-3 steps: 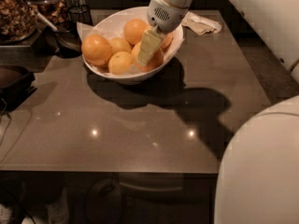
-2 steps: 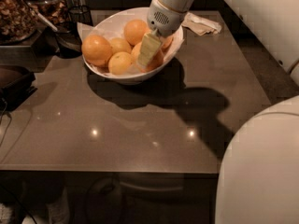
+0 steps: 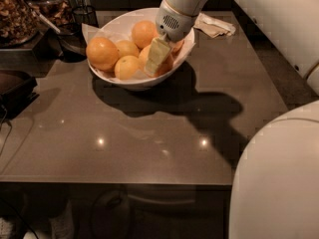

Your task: Pick orange from white bowl

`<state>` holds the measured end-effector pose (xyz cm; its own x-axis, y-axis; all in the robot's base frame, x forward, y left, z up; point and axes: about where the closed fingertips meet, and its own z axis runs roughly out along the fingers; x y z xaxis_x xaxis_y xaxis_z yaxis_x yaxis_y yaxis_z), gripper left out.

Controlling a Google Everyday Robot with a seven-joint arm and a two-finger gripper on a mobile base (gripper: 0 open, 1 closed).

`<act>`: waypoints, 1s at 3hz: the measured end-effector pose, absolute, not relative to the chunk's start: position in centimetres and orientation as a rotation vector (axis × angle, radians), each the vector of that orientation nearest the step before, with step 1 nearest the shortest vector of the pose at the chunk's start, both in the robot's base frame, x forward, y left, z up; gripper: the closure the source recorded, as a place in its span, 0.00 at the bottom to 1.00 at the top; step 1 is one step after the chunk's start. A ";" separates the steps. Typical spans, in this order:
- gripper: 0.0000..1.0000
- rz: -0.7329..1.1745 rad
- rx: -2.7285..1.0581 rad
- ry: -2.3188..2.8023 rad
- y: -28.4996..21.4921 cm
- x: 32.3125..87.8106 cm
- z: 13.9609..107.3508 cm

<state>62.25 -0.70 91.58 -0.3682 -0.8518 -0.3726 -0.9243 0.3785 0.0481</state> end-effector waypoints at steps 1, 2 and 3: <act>0.85 0.362 -1.565 2.356 -0.7 62.2 91.6; 1.00 0.362 -1.565 2.355 -0.7 62.2 91.6; 1.00 0.400 -1.546 2.284 -0.1 61.8 94.1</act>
Offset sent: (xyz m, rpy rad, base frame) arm 0.0000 0.0000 0.0000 0.0000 0.0000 0.0000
